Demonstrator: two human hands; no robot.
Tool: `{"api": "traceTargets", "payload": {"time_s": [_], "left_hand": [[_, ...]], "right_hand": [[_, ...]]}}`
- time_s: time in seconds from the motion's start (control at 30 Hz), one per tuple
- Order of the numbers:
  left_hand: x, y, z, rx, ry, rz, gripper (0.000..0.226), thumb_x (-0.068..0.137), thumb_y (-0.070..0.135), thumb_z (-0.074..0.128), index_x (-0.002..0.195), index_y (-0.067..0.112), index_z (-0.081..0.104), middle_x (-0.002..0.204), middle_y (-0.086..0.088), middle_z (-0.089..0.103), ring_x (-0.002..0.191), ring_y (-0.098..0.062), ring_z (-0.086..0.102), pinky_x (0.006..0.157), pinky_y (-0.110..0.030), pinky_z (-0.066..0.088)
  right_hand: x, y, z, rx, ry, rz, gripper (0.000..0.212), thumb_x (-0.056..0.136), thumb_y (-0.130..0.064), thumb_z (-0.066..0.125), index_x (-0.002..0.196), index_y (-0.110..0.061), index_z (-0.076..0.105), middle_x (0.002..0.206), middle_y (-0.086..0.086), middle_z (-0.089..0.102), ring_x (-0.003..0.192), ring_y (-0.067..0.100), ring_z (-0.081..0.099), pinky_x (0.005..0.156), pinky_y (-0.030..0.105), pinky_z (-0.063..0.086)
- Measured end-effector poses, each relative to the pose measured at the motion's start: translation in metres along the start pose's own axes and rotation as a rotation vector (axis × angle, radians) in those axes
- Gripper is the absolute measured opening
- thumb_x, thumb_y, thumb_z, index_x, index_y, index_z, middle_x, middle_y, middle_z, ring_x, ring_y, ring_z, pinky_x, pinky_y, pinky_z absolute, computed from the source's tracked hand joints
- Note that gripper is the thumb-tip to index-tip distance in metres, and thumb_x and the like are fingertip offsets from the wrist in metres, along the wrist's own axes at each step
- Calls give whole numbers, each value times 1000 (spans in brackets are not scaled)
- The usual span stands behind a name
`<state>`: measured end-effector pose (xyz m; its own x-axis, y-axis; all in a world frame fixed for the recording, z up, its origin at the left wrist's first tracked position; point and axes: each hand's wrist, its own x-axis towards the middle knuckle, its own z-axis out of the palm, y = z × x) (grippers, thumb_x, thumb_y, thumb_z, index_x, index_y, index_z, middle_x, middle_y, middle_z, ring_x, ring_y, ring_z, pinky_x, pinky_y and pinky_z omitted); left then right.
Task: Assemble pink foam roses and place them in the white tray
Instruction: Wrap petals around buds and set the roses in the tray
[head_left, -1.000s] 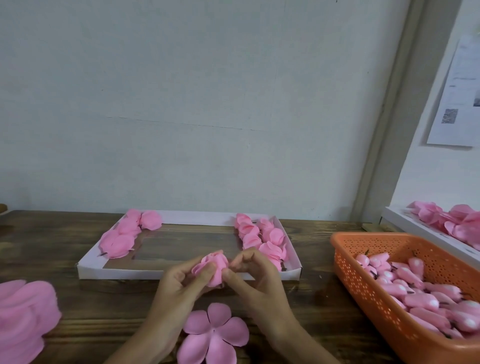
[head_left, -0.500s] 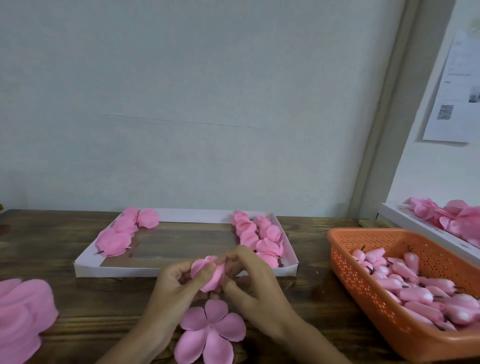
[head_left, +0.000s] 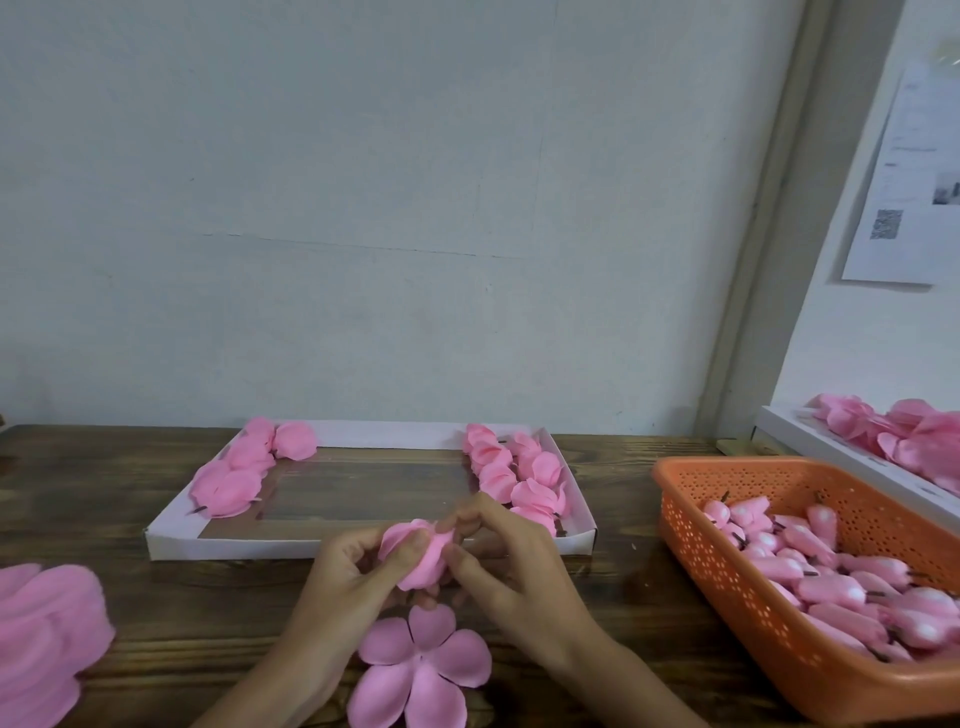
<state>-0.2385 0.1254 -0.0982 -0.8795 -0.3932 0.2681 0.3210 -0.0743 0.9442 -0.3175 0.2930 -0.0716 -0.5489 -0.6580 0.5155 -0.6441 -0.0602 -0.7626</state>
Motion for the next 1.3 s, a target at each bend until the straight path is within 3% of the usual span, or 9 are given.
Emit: {"api": "traceTargets", "payload": {"time_s": [0.2, 0.4, 0.47, 0.6, 0.73, 0.93, 1.1, 1.2, 1.3], "left_hand": [[3, -3, -4, -90, 31, -87, 41, 78, 40, 77, 99, 5, 81, 93, -25, 77, 81, -33, 72, 78, -41, 64], [5, 0, -4, -177, 28, -153, 40, 79, 35, 77, 100, 1, 80, 102, -28, 76, 85, -33, 77, 69, -33, 64], [6, 0, -4, -187, 36, -157, 41, 78, 34, 77, 100, -1, 80, 102, -31, 75, 85, -35, 76, 70, -38, 65], [4, -1, -4, -143, 48, -158, 46, 77, 38, 78, 100, -2, 78, 103, -42, 69, 86, -40, 69, 81, -48, 60], [4, 1, -3, -192, 17, -155, 42, 78, 35, 77, 100, -1, 79, 104, -33, 74, 89, -39, 75, 71, -39, 65], [4, 2, -5, -261, 27, -178, 42, 86, 30, 73, 102, -9, 74, 109, -35, 72, 97, -39, 75, 76, -40, 65], [2, 3, 0, -160, 62, -124, 38, 81, 35, 77, 96, 1, 79, 96, -28, 76, 83, -32, 73, 73, -39, 64], [-1, 5, 3, -63, 63, -46, 33, 83, 34, 76, 91, 3, 80, 86, -27, 75, 75, -32, 72, 67, -39, 62], [-3, 7, 9, -55, 42, 6, 26, 87, 28, 72, 88, 4, 79, 75, -19, 72, 67, -26, 68, 57, -35, 58]], "right_hand": [[1, -1, 1, 37, -21, 12, 15, 101, -13, 58, 111, -24, 61, 110, -3, 72, 84, 25, 77, 71, 57, 61], [1, -1, -2, 40, -77, 60, 8, 99, -16, 57, 106, -20, 57, 99, 1, 73, 80, 32, 75, 70, 61, 58], [1, -2, -2, 31, -96, 62, 14, 94, -13, 58, 106, -21, 57, 95, 3, 71, 74, 33, 71, 67, 60, 56], [2, -3, -1, 1, -89, 49, 19, 95, -18, 68, 111, -24, 60, 107, -7, 71, 76, 27, 74, 67, 50, 57], [2, -3, -2, 58, -95, 67, 8, 98, -7, 60, 99, -15, 58, 93, 14, 72, 82, 41, 70, 70, 58, 55], [3, -6, -4, 162, -144, 63, 8, 98, 2, 53, 99, -6, 53, 98, 27, 61, 82, 27, 60, 70, 54, 50], [3, -6, 0, 205, -107, 36, 15, 99, -14, 68, 101, -3, 58, 98, 22, 69, 87, 24, 72, 81, 52, 57], [4, -2, 2, 174, -31, 22, 8, 97, -14, 73, 97, -11, 66, 100, 20, 67, 93, 37, 71, 88, 60, 57], [5, 1, 4, 210, 8, 52, 8, 94, -11, 77, 99, -13, 71, 93, 23, 66, 87, 44, 69, 83, 65, 56]]}}
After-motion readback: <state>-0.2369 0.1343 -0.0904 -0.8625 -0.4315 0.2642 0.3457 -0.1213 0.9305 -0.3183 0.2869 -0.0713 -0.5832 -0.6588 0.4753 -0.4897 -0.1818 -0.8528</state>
